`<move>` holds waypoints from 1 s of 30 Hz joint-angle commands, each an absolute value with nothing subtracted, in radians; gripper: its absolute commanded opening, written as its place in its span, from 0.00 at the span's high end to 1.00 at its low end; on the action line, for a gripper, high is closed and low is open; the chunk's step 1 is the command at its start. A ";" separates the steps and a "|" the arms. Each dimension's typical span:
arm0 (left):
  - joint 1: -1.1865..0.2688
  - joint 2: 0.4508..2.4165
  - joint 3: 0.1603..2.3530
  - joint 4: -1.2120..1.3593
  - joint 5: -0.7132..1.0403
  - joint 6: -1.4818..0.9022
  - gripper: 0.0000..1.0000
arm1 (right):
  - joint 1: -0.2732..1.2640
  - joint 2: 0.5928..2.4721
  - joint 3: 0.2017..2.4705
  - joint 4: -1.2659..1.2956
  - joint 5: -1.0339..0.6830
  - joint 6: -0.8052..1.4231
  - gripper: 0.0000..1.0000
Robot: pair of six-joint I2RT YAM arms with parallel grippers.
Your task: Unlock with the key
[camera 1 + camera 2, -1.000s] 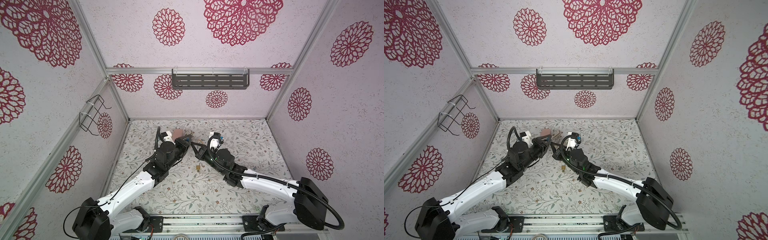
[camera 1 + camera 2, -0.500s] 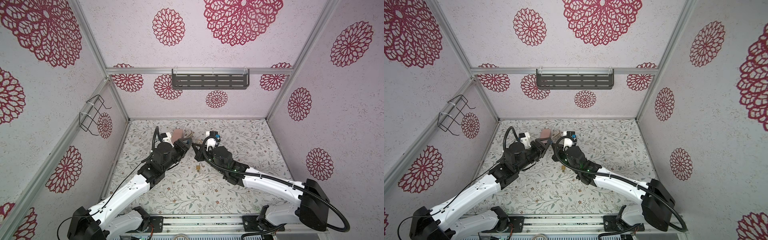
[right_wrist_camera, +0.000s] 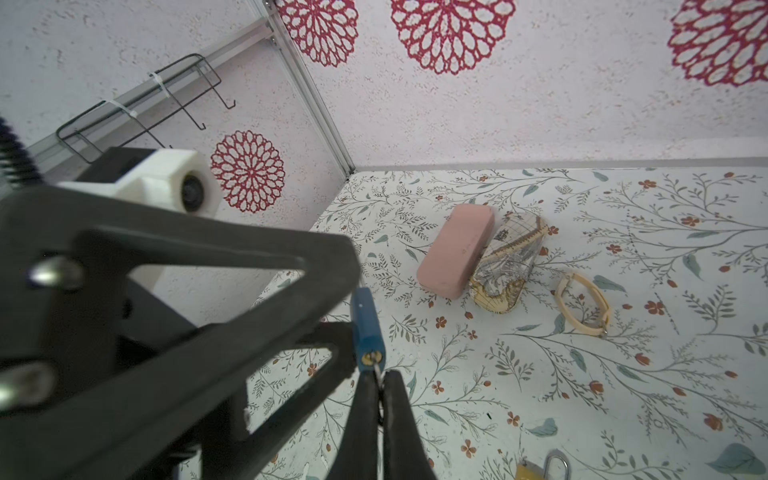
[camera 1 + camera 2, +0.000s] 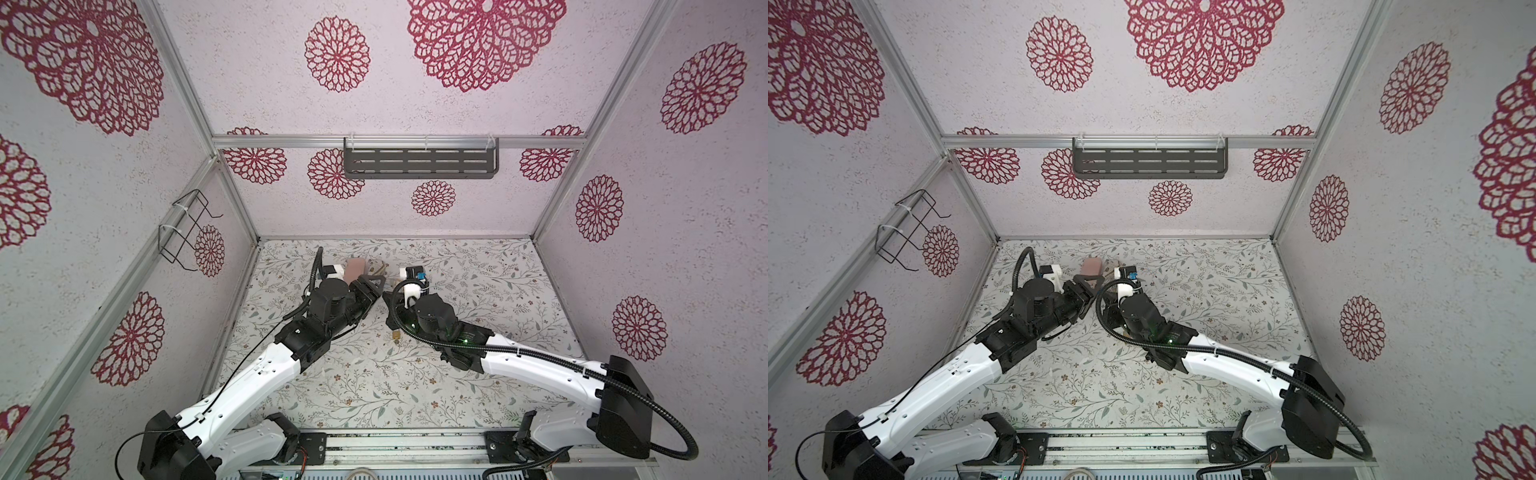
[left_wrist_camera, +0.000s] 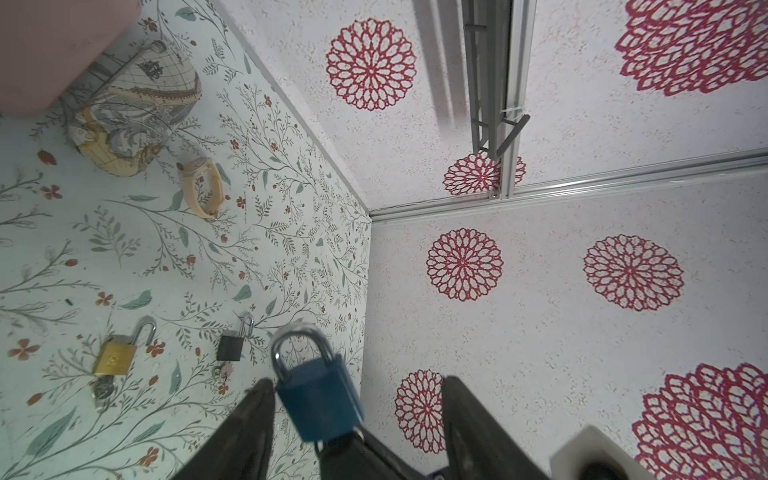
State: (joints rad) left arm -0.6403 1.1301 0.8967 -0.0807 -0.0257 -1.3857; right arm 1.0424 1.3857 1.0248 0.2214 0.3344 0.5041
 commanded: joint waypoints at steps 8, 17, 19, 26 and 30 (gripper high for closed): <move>-0.629 1.173 0.907 -0.042 -0.048 -1.474 0.47 | 1.055 1.380 1.065 0.233 0.378 0.456 1.00; -0.629 1.182 0.894 -0.017 -0.052 -1.497 0.60 | 1.055 1.393 1.065 0.239 0.384 0.451 1.00; -0.629 1.186 0.886 -0.003 -0.051 -1.509 0.61 | 1.056 1.394 1.066 0.244 0.384 0.448 1.00; -0.629 1.201 0.885 0.021 -0.046 -1.512 0.71 | 1.056 1.399 1.069 0.240 0.391 0.439 1.00; -0.629 1.206 0.886 0.025 -0.043 -1.497 0.83 | 1.056 1.400 1.072 0.245 0.387 0.436 1.00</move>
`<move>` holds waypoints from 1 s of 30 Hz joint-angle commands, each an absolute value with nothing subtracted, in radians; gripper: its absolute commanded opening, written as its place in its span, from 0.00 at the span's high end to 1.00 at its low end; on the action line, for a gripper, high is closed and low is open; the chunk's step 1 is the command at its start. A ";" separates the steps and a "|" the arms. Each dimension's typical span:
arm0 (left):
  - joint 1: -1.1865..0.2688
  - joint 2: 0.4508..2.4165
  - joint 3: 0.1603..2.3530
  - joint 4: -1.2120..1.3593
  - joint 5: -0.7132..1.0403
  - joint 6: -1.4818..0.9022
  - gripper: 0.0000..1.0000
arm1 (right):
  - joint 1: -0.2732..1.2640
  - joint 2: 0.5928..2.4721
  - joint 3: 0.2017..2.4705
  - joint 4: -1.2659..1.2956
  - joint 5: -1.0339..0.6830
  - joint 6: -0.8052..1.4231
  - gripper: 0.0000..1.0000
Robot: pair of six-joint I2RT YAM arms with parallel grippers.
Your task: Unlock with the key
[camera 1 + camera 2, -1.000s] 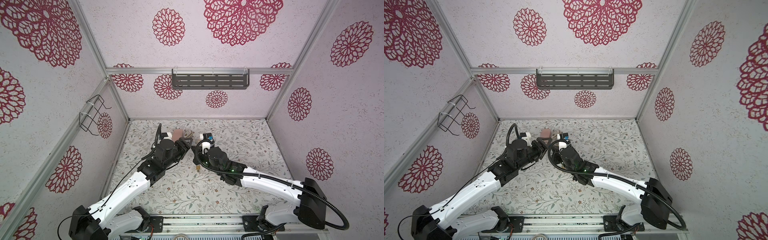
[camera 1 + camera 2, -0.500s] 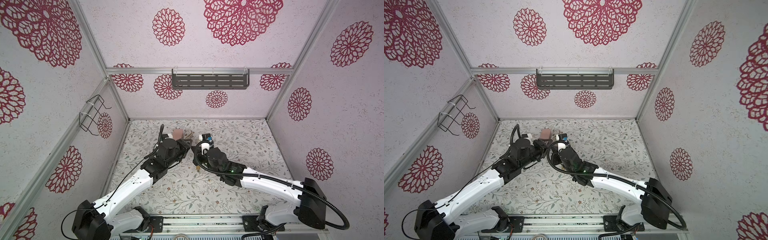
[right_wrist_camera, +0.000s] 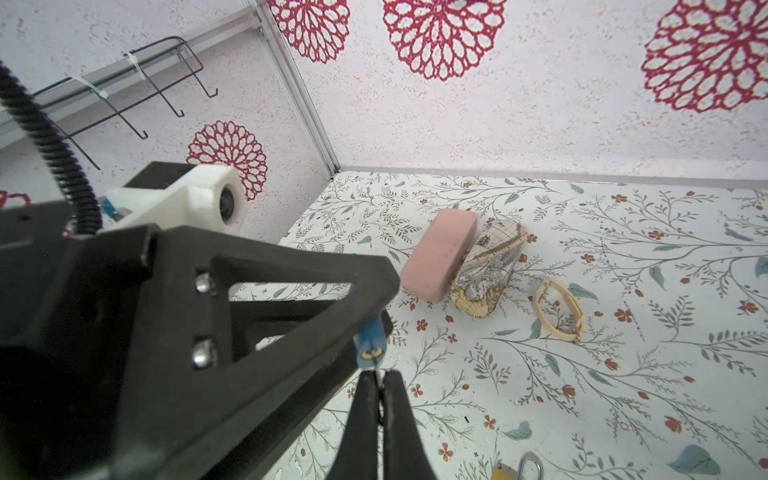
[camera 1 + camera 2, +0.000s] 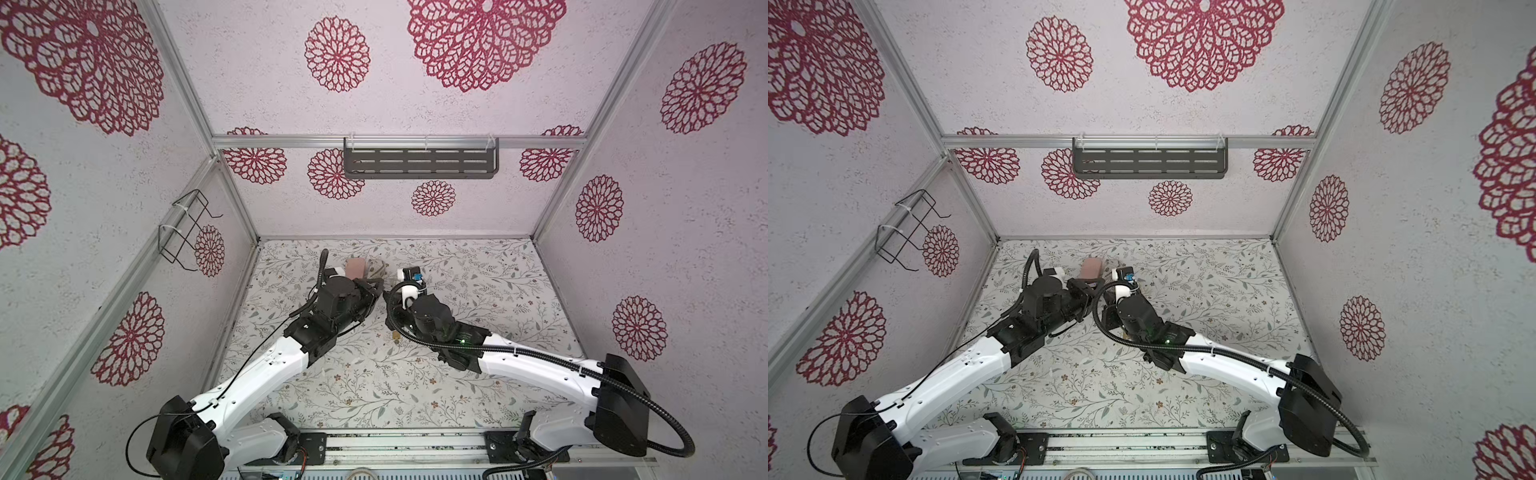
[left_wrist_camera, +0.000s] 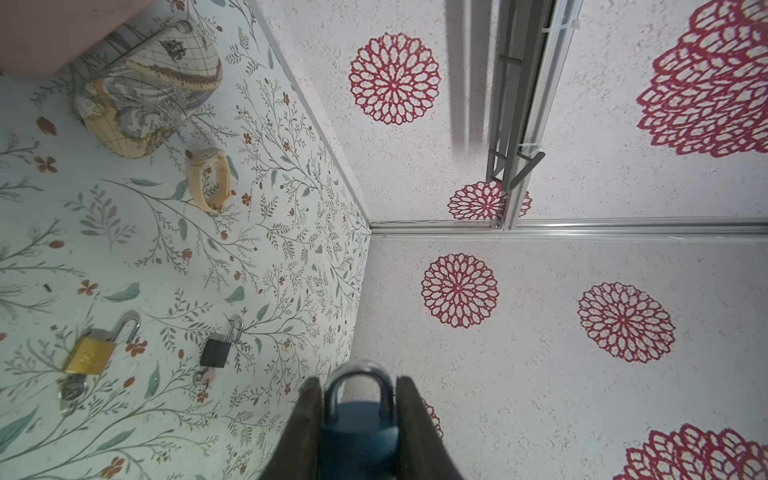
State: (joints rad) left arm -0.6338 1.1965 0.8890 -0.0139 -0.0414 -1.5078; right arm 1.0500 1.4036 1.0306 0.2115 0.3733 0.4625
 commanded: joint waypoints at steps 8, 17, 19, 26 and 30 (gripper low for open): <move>-0.626 1.179 0.885 0.006 -0.087 -1.369 1.00 | 1.057 1.371 1.082 0.209 0.401 0.433 0.76; -0.611 1.111 0.823 0.038 -0.133 -0.746 1.00 | 0.971 1.254 1.151 -0.056 0.261 0.490 0.41; -0.611 1.096 0.762 0.109 -0.133 -0.601 1.00 | 0.913 1.244 1.173 -0.127 0.166 0.526 0.36; -0.619 1.086 0.575 0.439 0.022 -0.200 1.00 | 0.871 1.366 1.391 -0.416 0.058 0.472 0.27; -0.638 1.104 0.538 0.512 0.055 -0.046 1.00 | 0.871 1.436 1.475 -0.504 0.048 0.449 0.24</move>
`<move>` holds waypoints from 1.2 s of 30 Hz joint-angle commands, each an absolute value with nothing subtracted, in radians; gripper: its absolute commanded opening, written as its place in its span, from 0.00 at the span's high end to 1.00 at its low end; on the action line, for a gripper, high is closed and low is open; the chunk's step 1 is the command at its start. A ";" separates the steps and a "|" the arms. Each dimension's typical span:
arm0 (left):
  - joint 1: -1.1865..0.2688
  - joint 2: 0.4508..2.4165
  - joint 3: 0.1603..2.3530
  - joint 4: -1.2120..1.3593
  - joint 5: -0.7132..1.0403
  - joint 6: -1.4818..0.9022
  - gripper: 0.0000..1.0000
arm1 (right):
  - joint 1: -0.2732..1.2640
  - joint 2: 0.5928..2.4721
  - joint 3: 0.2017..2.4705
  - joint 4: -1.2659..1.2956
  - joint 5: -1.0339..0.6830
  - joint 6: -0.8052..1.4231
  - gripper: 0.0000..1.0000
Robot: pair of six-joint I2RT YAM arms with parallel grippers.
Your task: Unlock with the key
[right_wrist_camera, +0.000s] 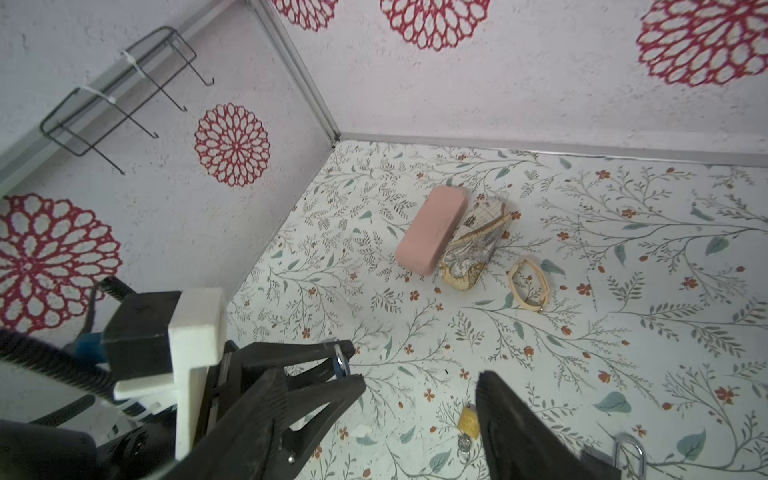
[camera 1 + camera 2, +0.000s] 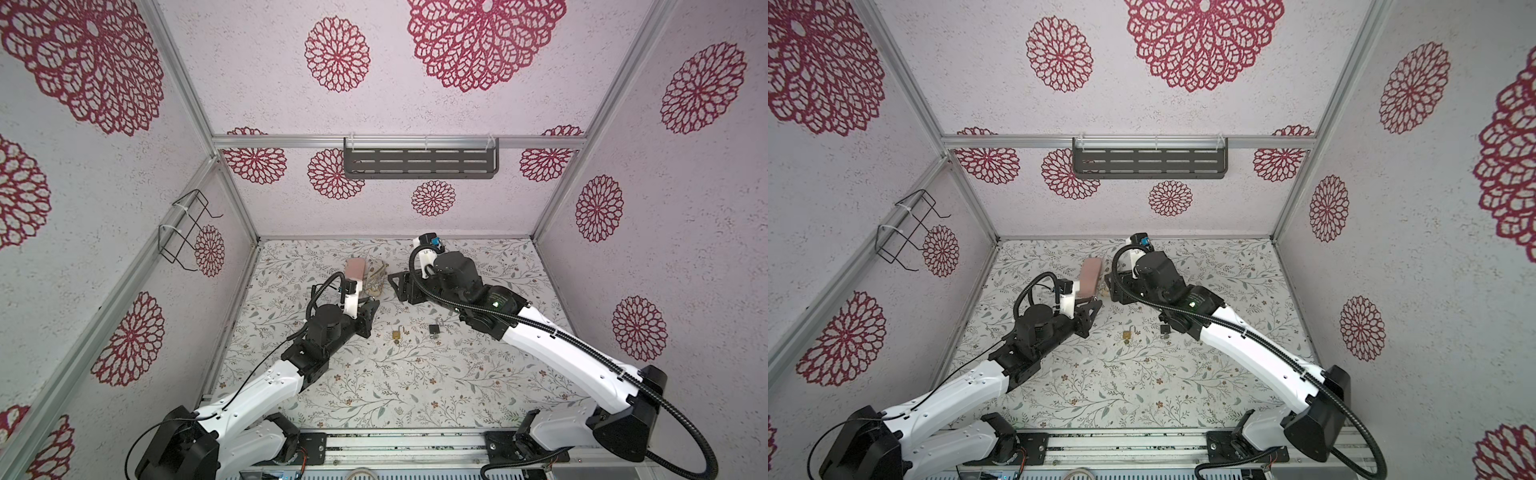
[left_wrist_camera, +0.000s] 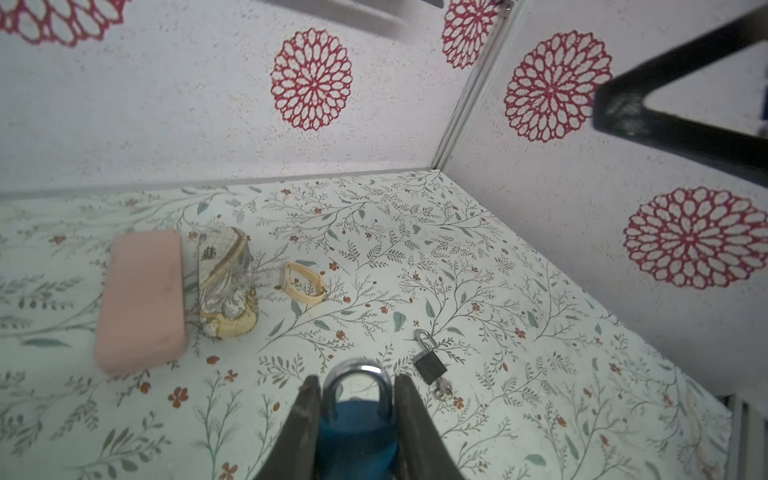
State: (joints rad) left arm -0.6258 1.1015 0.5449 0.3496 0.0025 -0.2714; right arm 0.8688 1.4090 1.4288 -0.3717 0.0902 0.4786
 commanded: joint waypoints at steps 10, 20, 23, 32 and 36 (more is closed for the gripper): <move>-0.657 1.125 0.481 0.635 0.063 0.015 1.00 | 0.872 1.540 1.569 -0.570 0.030 0.387 0.21; -0.663 1.125 0.479 0.644 0.077 0.024 1.00 | 0.873 1.615 1.640 -0.624 0.085 0.368 0.21; -0.664 1.125 0.480 0.640 0.067 0.027 1.00 | 0.873 1.631 1.663 -0.652 0.118 0.363 0.21; -0.664 1.118 0.477 0.637 0.011 0.026 1.00 | 0.881 1.627 1.698 -0.724 0.220 0.343 0.23; -0.664 1.119 0.504 0.620 -0.034 -0.041 1.00 | 0.880 1.576 1.672 -0.646 0.108 0.358 0.23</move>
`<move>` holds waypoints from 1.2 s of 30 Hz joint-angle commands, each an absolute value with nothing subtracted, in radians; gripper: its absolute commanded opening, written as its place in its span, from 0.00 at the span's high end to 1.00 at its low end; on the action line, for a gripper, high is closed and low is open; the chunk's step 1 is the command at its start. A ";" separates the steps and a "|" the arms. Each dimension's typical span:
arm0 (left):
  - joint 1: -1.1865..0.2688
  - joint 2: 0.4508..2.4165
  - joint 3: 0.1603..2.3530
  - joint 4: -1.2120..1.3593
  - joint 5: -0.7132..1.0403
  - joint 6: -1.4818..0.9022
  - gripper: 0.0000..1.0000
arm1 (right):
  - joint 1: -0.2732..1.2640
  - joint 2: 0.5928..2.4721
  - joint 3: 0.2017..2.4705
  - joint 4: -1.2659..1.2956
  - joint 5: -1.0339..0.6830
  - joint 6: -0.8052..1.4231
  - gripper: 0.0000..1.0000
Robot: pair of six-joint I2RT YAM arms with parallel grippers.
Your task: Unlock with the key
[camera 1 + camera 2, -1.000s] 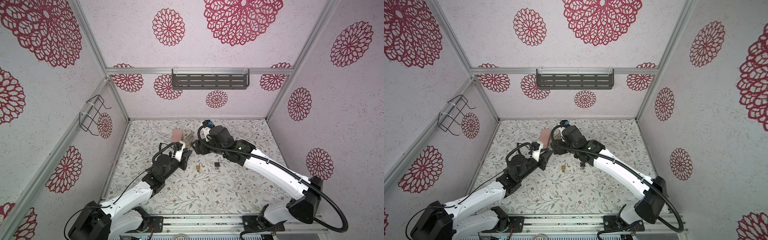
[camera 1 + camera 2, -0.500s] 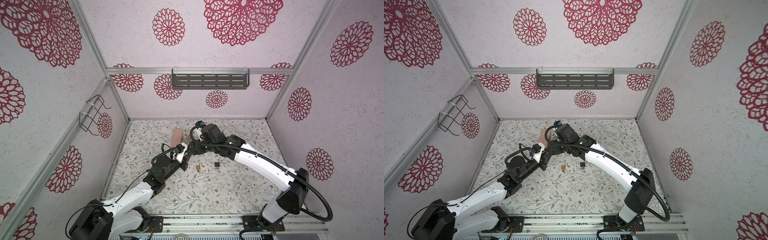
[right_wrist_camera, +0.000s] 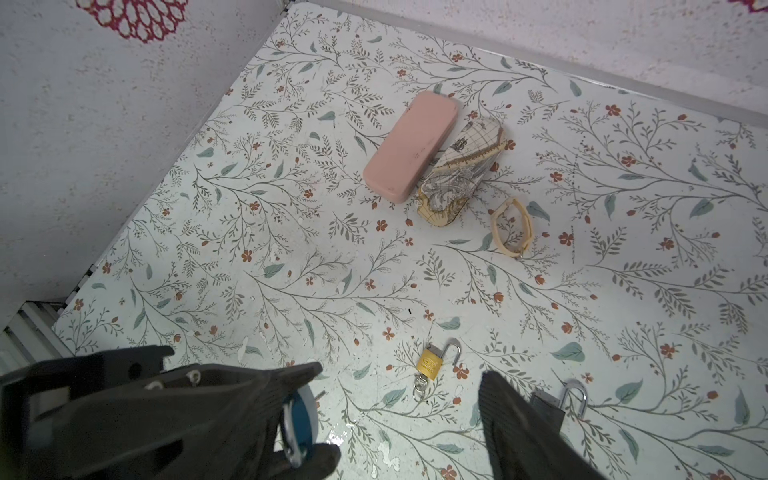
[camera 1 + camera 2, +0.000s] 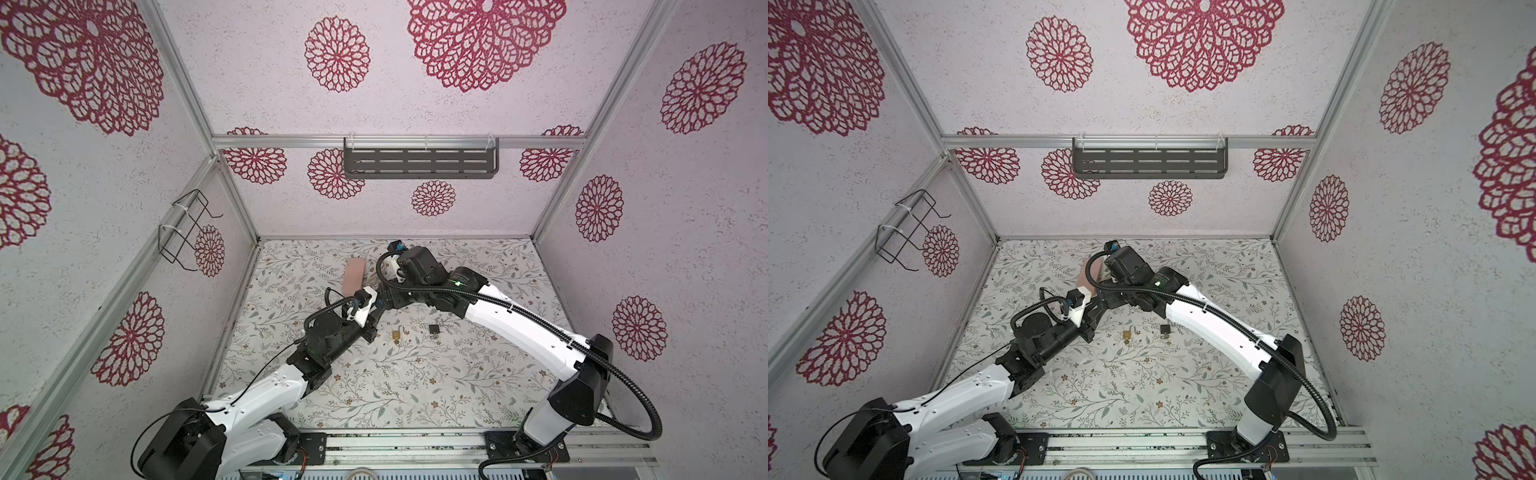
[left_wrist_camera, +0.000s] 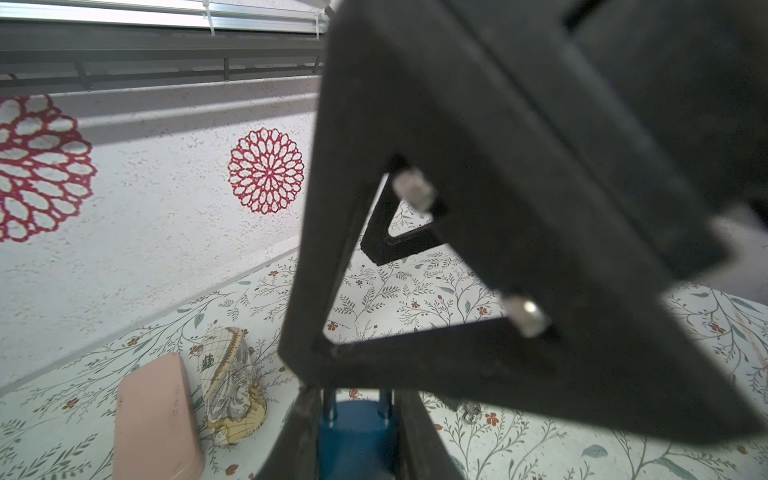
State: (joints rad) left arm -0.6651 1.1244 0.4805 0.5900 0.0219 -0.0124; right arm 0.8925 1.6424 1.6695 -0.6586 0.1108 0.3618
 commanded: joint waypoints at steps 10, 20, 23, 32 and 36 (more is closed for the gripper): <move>-0.648 1.135 0.747 0.293 -0.156 -0.761 1.00 | 0.879 1.288 1.206 -0.120 0.023 0.383 0.37; -0.644 1.087 0.736 0.350 -0.107 -1.093 1.00 | 0.896 1.229 0.917 0.407 -0.029 0.260 0.63; -0.651 1.069 0.735 0.333 -0.130 -1.086 1.00 | 0.897 1.234 0.884 0.496 -0.046 0.236 0.68; -0.653 1.059 0.733 0.341 -0.133 -1.086 1.00 | 0.942 1.272 0.923 0.530 -0.026 0.166 0.82; -0.656 1.055 0.726 0.350 -0.131 -1.090 1.00 | 0.941 1.296 0.942 0.511 0.005 0.166 0.86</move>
